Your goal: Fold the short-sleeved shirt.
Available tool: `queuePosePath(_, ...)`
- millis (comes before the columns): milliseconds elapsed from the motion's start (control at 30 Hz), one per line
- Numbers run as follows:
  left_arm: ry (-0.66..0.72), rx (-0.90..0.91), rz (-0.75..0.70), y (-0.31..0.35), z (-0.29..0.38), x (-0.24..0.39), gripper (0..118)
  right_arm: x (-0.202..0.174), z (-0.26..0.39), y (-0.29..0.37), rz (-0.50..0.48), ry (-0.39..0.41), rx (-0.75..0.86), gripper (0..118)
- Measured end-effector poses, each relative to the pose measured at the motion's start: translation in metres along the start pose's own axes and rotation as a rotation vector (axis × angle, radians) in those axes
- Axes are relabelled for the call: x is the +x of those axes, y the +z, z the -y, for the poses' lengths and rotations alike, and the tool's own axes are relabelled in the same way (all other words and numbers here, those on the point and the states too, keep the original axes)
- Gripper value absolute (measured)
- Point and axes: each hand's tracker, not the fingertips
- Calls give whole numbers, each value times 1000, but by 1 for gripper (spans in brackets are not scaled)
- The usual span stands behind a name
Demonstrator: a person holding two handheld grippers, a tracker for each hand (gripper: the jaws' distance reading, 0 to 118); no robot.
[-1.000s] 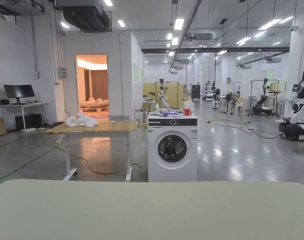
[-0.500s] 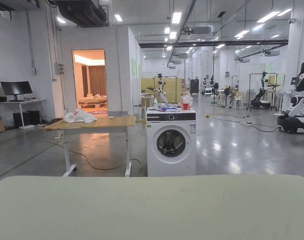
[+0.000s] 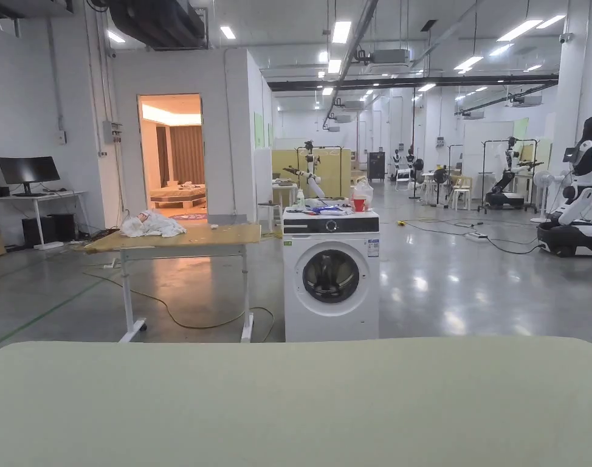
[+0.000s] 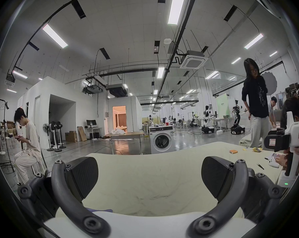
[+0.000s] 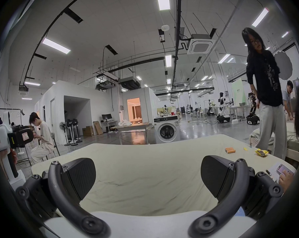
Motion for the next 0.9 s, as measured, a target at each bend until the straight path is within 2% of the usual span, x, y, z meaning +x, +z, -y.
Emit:
queuePosePath(400, 26, -42, -14, -6, -3, -6, 118, -2, 2, 0, -9, 22, 1, 118)
queuePosePath(500, 14, -54, -23, -8, -2, -5, 118, -1, -1, 1, -68, -13, 19, 118)
queuePosePath(600, 19, -57, -20, -8, -1, -7, 118, -3, -6, 2, -86, -47, 33, 118)
queuePosePath(633, 22, -58, -16, -8, -2, -8, 118, -6, -8, 1, -70, -60, 37, 118)
queuePosePath(700, 26, -59, -11, -8, -1, -10, 118, -17, -14, 1, 109, -100, 19, 118)
queuePosePath(767, 32, -67, -8, -10, -2, -11, 118, -28, -20, 1, 209, -87, -44, 118)
queuePosePath(833, 37, -71, -6, -9, 1, -14, 118, -29, -21, 3, 181, -109, -49, 118)
queuePosePath(900, 43, -76, 1, -9, 2, -17, 118, -31, -23, 4, 128, -172, -102, 118)
